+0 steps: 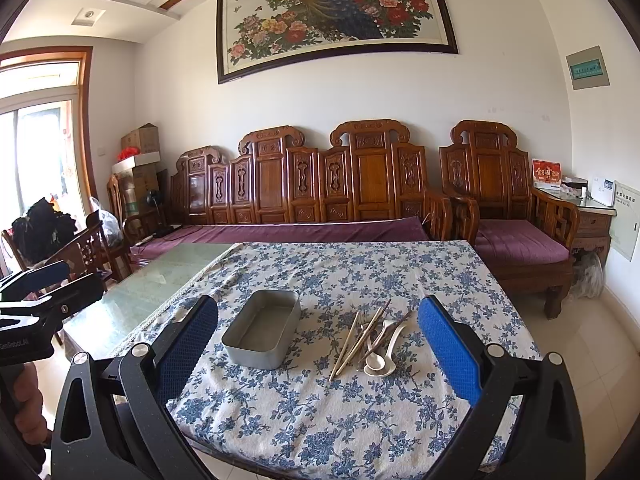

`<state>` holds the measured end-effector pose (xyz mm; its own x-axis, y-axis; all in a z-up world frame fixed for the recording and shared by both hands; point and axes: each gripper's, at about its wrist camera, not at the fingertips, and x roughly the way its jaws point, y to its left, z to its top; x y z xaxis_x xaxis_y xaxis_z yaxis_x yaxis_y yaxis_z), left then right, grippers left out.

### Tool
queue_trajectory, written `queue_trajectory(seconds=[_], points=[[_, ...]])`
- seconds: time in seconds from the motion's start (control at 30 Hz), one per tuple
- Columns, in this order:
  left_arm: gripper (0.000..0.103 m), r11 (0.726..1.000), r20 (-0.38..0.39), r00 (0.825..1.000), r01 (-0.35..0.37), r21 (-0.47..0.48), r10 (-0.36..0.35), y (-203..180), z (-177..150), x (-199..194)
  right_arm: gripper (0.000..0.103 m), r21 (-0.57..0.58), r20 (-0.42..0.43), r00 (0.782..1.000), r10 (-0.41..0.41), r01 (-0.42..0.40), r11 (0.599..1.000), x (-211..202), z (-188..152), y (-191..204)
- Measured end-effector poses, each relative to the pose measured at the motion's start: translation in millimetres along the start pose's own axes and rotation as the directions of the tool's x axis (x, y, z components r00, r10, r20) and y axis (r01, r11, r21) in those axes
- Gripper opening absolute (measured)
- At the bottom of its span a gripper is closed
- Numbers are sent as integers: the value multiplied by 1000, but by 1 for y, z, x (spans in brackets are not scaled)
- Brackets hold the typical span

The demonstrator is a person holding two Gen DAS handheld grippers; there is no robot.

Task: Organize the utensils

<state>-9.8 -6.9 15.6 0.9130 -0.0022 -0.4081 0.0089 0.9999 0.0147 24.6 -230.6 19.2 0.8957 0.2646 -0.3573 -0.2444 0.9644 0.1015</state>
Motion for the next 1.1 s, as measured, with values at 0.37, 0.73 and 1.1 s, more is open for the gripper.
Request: queue_trajectory(seconds=[0.37,0.73,1.1], points=[[97,1000,-80,997,17,9,-16,-1,-11,29,101,-35,-38,999,-32,31,999,14,-9,-3],[97,996,-184,981,78,53,-67,-14,-31,91,101,-64,-98,993,-67,61,996,64,-28,-31],[97,991,-235,968,106,83,-84,-22,-36,154,75,-86,-236,971,-41,21,996,160,-55,-67]])
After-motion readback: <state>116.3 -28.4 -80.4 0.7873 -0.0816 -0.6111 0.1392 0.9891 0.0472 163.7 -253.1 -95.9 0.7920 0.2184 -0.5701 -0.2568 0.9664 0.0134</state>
